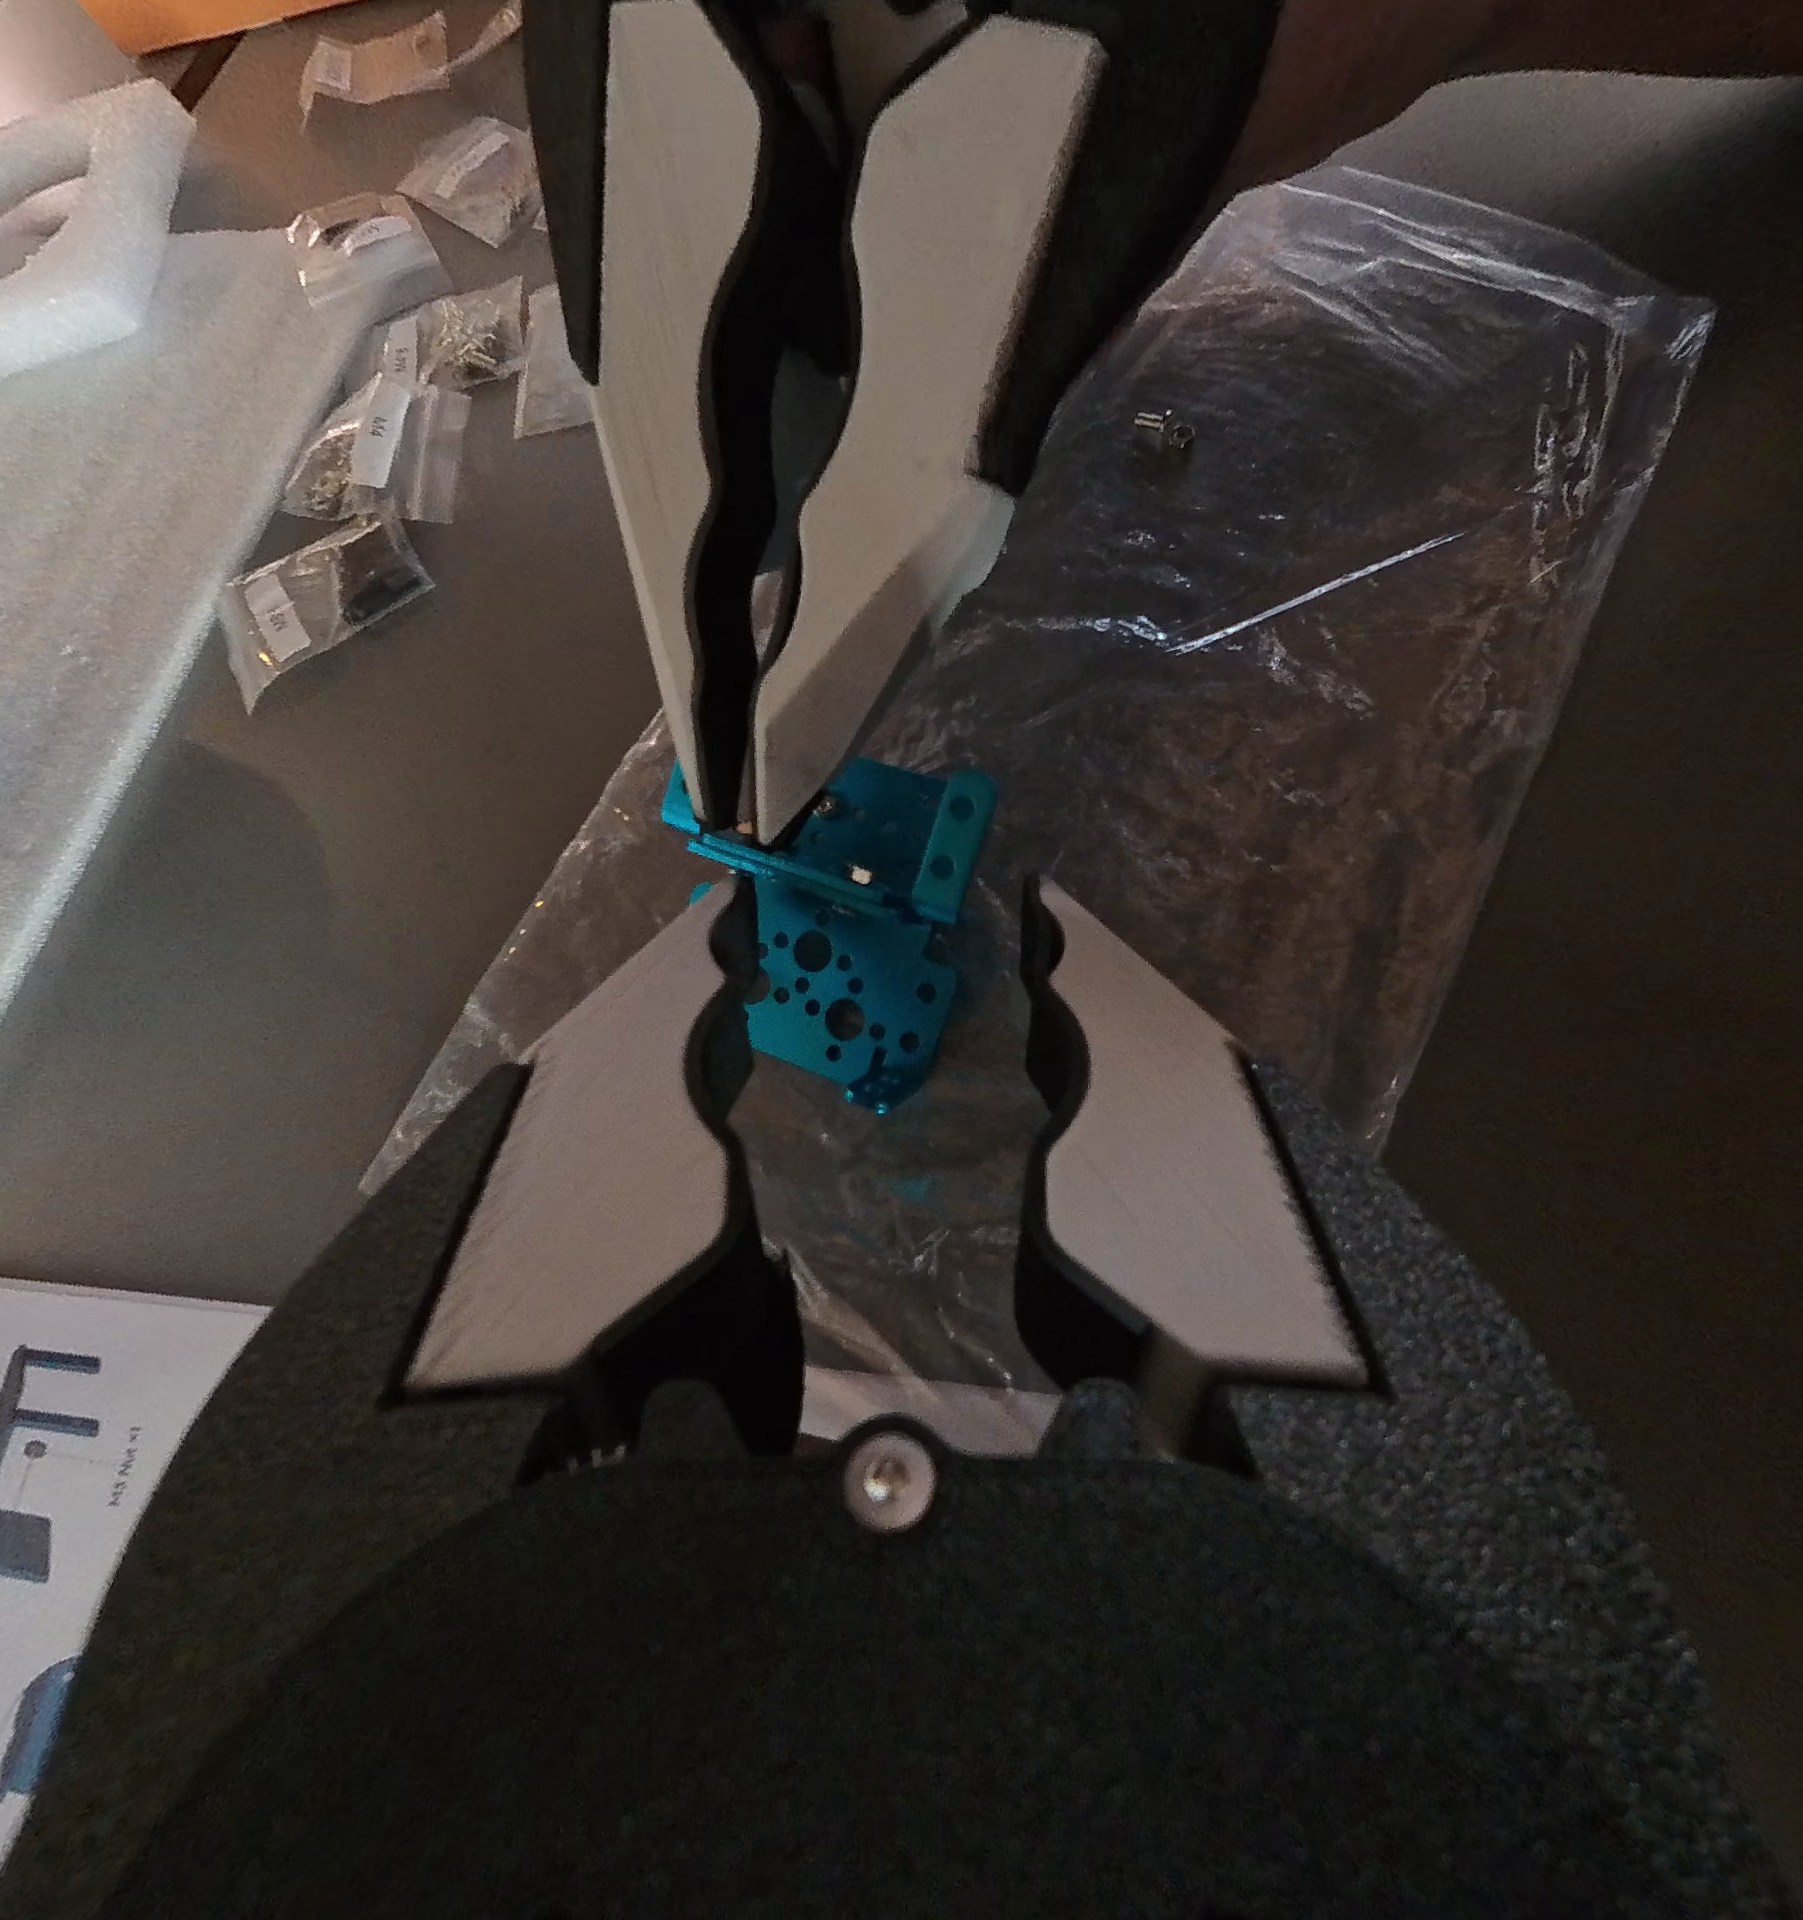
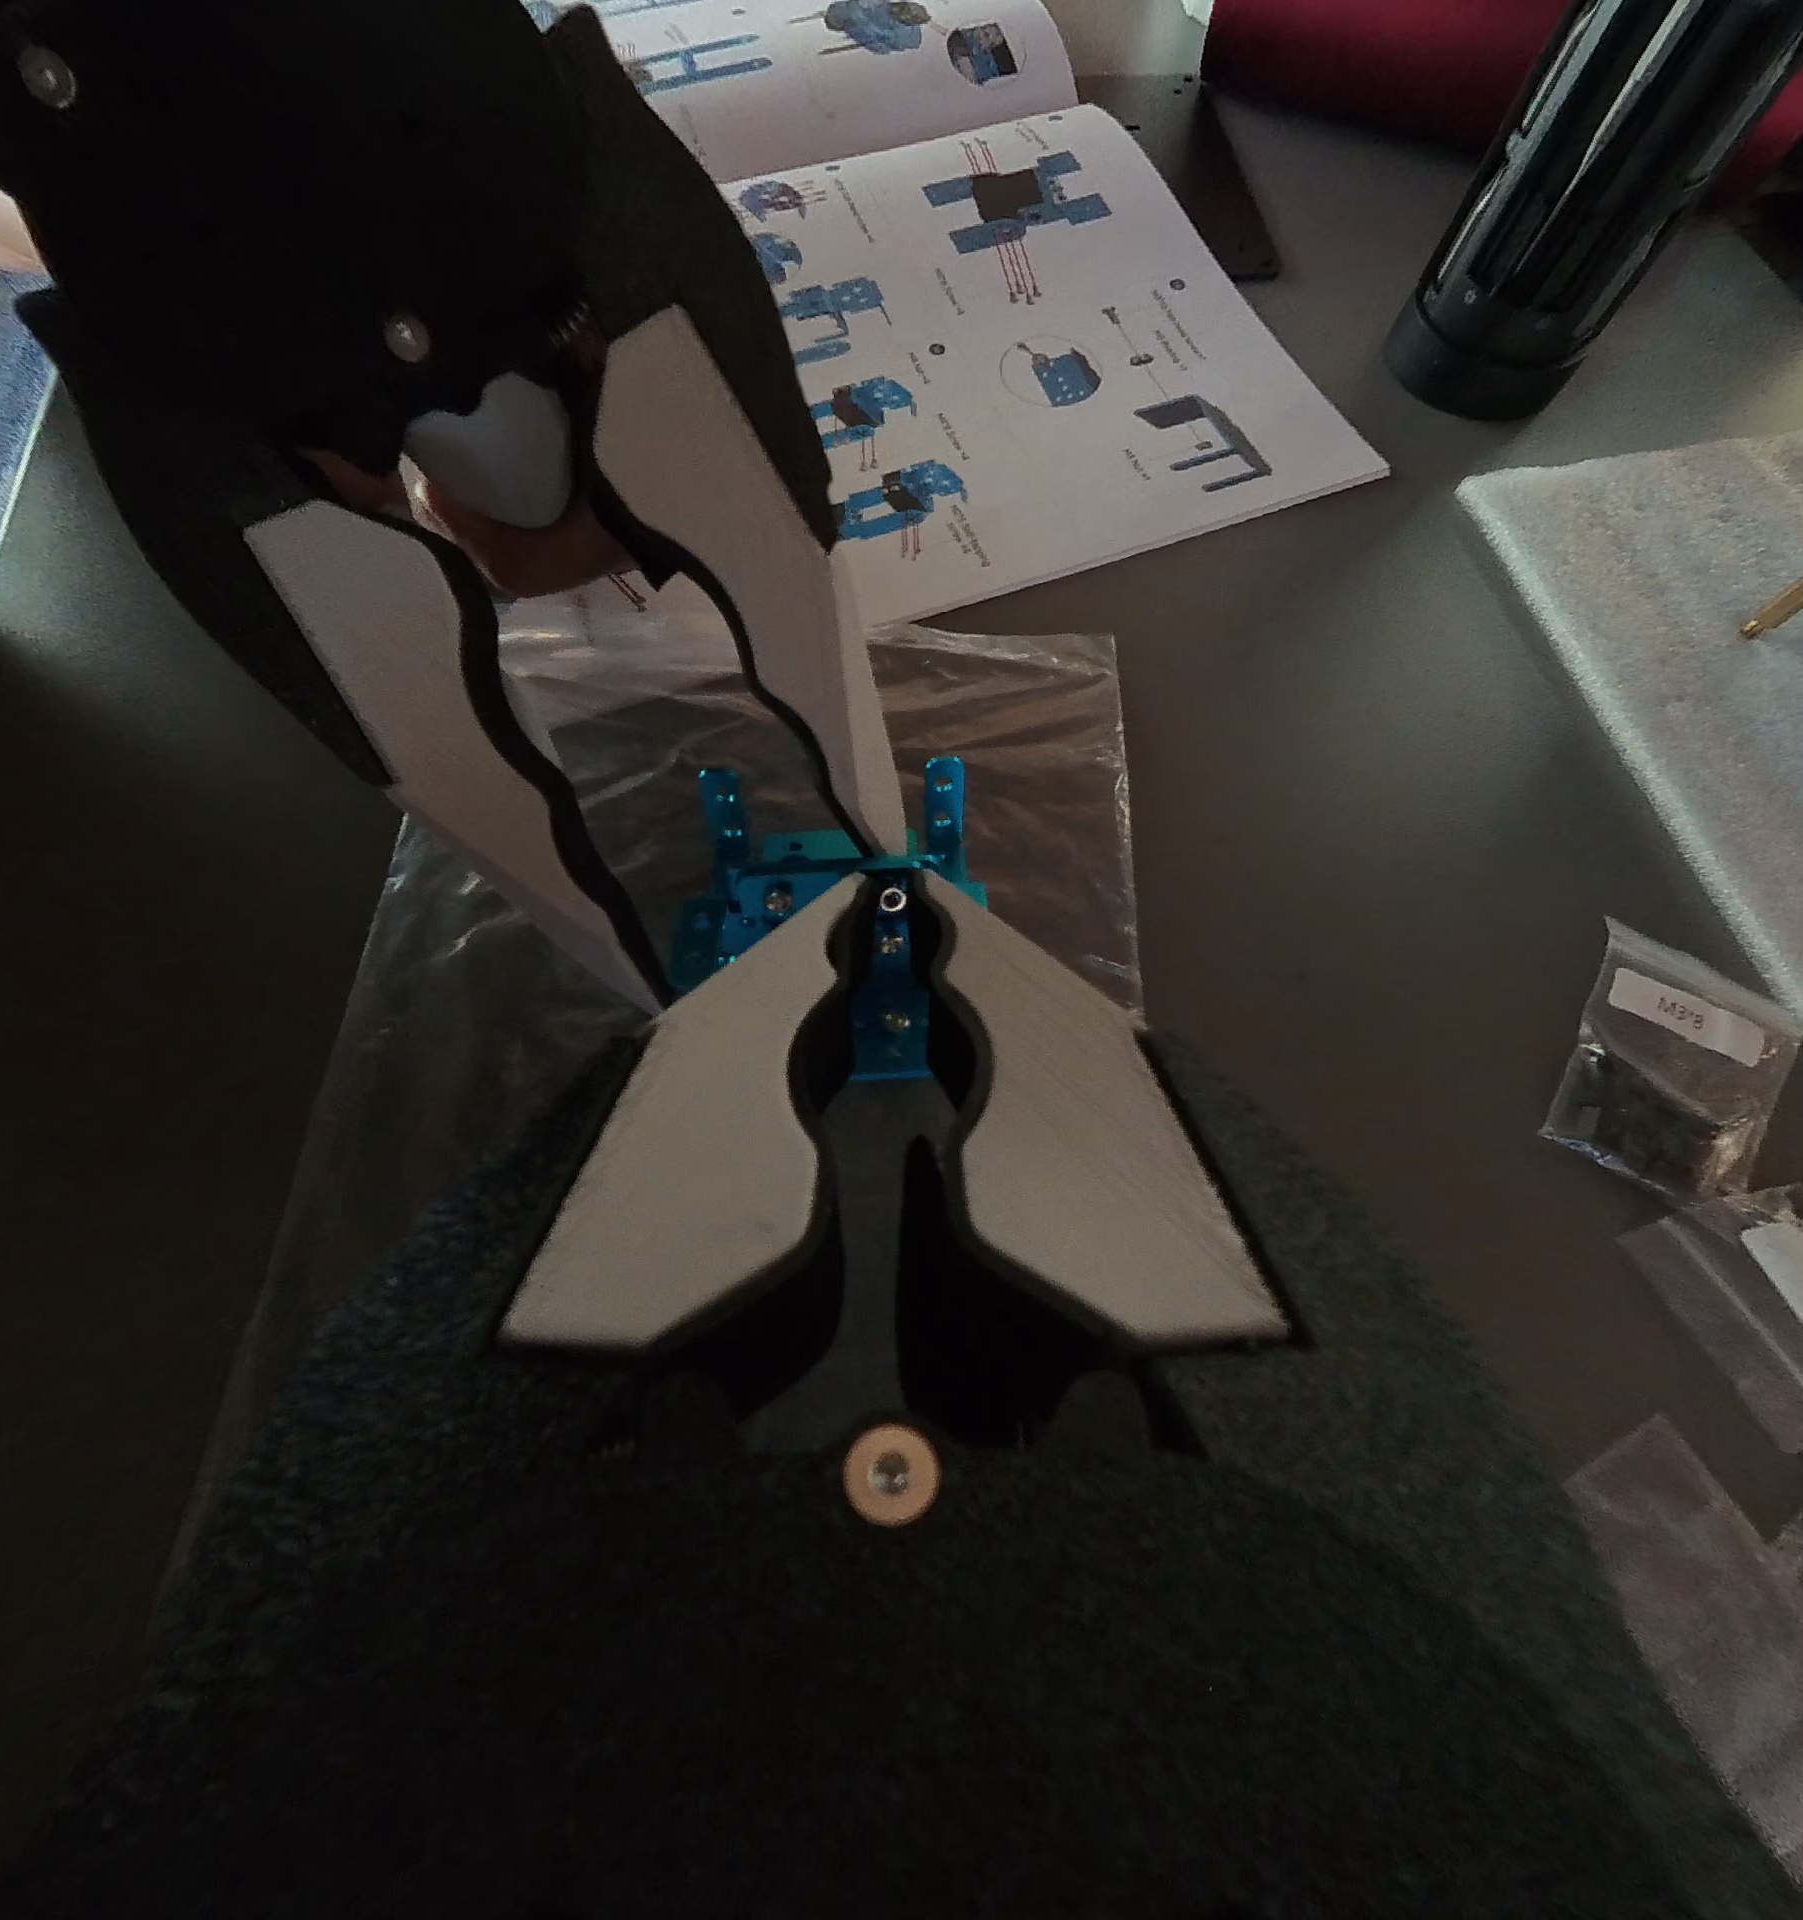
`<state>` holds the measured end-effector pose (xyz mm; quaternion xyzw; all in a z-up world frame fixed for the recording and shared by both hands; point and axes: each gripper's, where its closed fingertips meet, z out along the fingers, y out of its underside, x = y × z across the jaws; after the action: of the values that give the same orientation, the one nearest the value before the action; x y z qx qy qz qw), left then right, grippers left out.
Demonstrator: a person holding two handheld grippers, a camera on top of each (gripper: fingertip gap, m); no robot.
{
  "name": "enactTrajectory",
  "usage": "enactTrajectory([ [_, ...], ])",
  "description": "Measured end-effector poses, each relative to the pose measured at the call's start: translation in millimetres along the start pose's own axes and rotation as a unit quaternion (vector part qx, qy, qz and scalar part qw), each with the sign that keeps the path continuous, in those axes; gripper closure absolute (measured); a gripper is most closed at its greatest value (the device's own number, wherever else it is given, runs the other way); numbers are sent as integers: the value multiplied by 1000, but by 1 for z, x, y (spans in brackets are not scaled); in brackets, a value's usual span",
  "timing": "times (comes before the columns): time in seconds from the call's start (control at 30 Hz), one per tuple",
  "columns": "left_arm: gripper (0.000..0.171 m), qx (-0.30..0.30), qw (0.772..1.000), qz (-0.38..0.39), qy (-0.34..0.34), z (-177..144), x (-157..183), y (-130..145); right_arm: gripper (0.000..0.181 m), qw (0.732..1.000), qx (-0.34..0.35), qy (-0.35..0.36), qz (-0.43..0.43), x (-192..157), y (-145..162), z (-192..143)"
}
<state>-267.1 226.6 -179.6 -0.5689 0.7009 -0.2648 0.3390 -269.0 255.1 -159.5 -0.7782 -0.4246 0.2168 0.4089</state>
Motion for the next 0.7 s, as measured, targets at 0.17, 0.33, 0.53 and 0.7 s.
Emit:
enactTrajectory([
  [0.17,121,-2,1000,4,-5,1,0,0,177,1000,1,-4,3,0,0,0],
  [0.33,123,-2,1000,3,-9,1,-2,0,177,1000,1,-8,12,0,0,0],
  [0.53,124,-2,1000,5,-11,1,-2,1,177,1000,0,-14,22,0,0,0],
  [0.7,124,-3,1000,7,-11,1,-1,1,176,999,0,-21,30,-1,0,0],
])
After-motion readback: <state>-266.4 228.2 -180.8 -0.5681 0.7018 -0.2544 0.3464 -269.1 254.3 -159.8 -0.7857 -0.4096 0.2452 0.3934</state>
